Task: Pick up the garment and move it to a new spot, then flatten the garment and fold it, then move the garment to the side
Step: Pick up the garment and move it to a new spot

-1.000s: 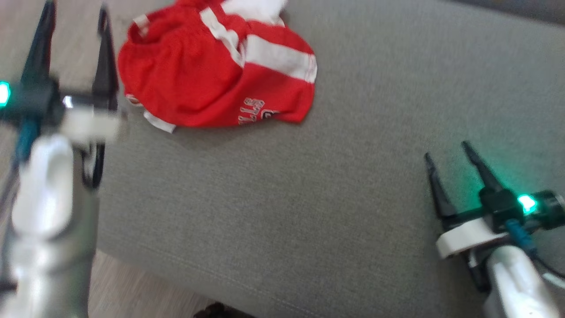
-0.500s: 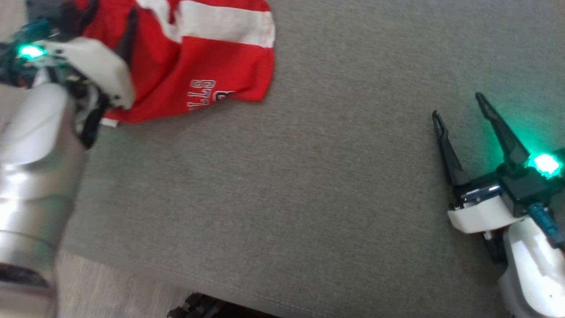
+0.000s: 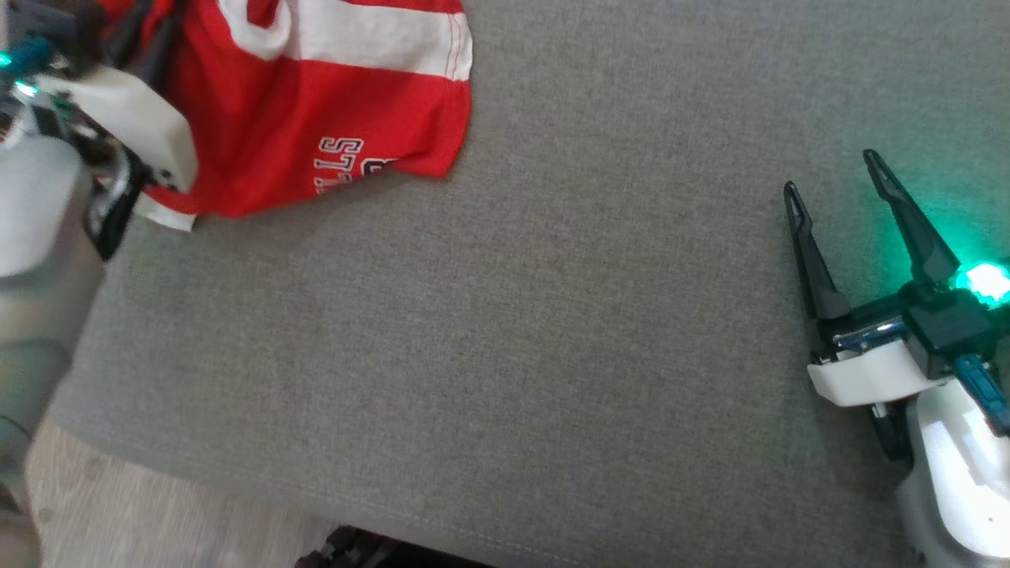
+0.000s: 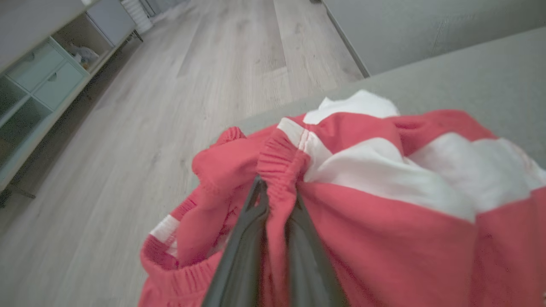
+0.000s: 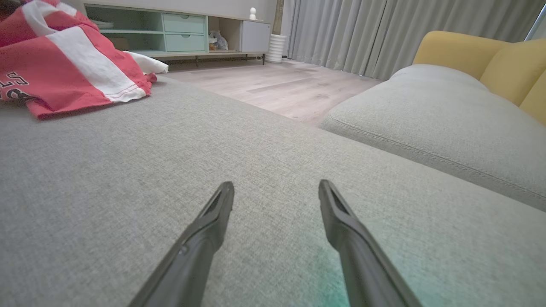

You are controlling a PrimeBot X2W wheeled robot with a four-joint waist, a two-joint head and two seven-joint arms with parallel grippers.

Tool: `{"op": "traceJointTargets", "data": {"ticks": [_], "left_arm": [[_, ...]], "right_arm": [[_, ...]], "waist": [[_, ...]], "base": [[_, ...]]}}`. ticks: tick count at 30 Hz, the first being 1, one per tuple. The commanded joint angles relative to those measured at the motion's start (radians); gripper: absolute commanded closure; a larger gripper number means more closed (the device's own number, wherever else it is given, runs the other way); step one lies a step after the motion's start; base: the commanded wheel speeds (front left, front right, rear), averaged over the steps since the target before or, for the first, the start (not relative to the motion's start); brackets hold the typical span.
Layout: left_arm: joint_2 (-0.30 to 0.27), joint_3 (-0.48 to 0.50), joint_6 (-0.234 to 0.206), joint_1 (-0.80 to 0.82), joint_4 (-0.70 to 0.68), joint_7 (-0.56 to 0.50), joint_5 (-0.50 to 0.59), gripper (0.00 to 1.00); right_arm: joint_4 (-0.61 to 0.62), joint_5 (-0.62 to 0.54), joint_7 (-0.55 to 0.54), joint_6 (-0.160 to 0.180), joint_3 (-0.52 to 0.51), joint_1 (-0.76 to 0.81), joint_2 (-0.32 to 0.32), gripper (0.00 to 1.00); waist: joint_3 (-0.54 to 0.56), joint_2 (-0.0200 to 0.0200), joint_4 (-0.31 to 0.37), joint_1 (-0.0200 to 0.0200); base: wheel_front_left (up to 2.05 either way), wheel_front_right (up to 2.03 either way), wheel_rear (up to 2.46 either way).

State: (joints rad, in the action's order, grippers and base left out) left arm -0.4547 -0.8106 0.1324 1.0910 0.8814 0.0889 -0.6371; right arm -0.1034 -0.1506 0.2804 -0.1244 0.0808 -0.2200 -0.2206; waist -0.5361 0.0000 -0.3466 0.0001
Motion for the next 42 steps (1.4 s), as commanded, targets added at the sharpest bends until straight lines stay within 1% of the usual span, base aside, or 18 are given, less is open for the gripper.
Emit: {"op": "traceJointTargets", "data": {"ticks": [1, 7, 12, 15, 18, 19, 20, 22, 26, 29, 32, 35, 37, 39, 42], "left_arm": [[-0.081, 0.016, -0.002, 0.07, -0.028, 0.026, -0.017, 1.0], [-0.152, -0.068, -0.002, 0.172, -0.131, 0.082, -0.032, 1.0], [-0.207, -0.14, -0.002, 0.269, -0.26, 0.073, -0.005, 1.0], [-0.225, -0.173, -0.002, 0.321, -0.355, 0.049, -0.008, 1.0], [-0.227, -0.203, -0.002, 0.357, -0.45, 0.025, -0.024, 1.0], [-0.227, -0.203, -0.002, 0.357, -0.45, 0.025, -0.024, 1.0], [-0.225, -0.206, -0.002, 0.365, -0.473, 0.021, -0.029, 1.0], [-0.208, -0.21, -0.006, 0.373, -0.505, 0.026, -0.024, 1.0], [-0.141, -0.226, -0.033, 0.324, -0.535, 0.058, -0.035, 1.0], [-0.081, -0.237, -0.067, 0.257, -0.528, 0.1, -0.05, 1.0], [-0.015, -0.246, -0.102, 0.168, -0.491, 0.133, -0.076, 1.0], [0.055, -0.252, -0.143, 0.052, -0.437, 0.158, -0.095, 1.0], [0.094, -0.266, -0.178, -0.038, -0.392, 0.167, -0.084, 1.0], [0.131, -0.279, -0.204, -0.138, -0.353, 0.171, -0.073, 1.0], [0.185, -0.25, -0.222, -0.296, -0.357, 0.172, -0.057, 1.0]], "right_arm": [[-0.061, 0.003, -0.019, -0.006, 0.012, 0.028, 0.003, 0.0], [-0.091, 0.024, -0.019, -0.006, 0.029, 0.013, 0.073, 0.0], [-0.116, 0.052, -0.019, -0.006, 0.034, 0.014, 0.135, 0.0], [-0.123, 0.072, -0.019, -0.006, 0.033, 0.021, 0.158, 0.0], [-0.123, 0.09, -0.019, -0.006, 0.034, 0.028, 0.167, 0.0], [-0.123, 0.09, -0.019, -0.006, 0.034, 0.028, 0.167, 0.0], [-0.122, 0.097, -0.019, -0.006, 0.038, 0.028, 0.169, 0.0], [-0.118, 0.135, -0.019, -0.006, 0.049, 0.031, 0.17, 0.0], [-0.103, 0.191, -0.019, -0.006, 0.072, 0.034, 0.17, 0.0], [-0.09, 0.218, -0.019, -0.006, 0.08, 0.035, 0.17, 0.0], [-0.078, 0.239, -0.019, -0.006, 0.079, 0.033, 0.17, 0.0], [-0.072, 0.252, -0.019, -0.006, 0.076, 0.034, 0.17, 0.0], [-0.07, 0.26, -0.019, -0.006, 0.076, 0.038, 0.17, 0.0], [-0.069, 0.265, -0.019, -0.006, 0.075, 0.046, 0.17, 0.0], [-0.071, 0.267, -0.019, -0.006, 0.062, 0.061, 0.17, 0.0]], "waist": [[0.034, 0.0, 0.003, -0.0001], [0.138, 0.0, 0.041, -0.0001], [0.244, 0.0, 0.117, -0.0001], [0.294, 0.0, 0.177, -0.0001], [0.332, 0.0, 0.244, -0.0001], [0.332, 0.0, 0.244, -0.0001], [0.342, 0.0, 0.271, -0.0001], [0.358, 0.0, 0.318, -0.0001], [0.376, 0.0, 0.414, -0.0001], [0.372, 0.0, 0.476, -0.0001], [0.354, 0.0, 0.52, -0.0001], [0.332, 0.0, 0.546, -0.0001], [0.32, 0.0, 0.555, -0.0001], [0.315, 0.0, 0.557, -0.0001], [0.316, 0.0, 0.539, -0.0001]], "base": [[0.0, 0.0, 0.0], [0.0, 0.0, 0.0], [0.0, 0.0, 0.0], [0.0, 0.0, 0.0], [0.0, 0.0, 0.0], [0.0, 0.0, 0.0], [0.0, 0.0, 0.0], [0.0, 0.0, 0.0], [0.0, 0.0, 0.0], [0.0, 0.0, 0.0], [0.0, 0.0, 0.0], [0.0, 0.0, 0.0], [0.0, 0.0, 0.0], [0.0, 0.0, 0.0], [0.0, 0.0, 0.0]]}}
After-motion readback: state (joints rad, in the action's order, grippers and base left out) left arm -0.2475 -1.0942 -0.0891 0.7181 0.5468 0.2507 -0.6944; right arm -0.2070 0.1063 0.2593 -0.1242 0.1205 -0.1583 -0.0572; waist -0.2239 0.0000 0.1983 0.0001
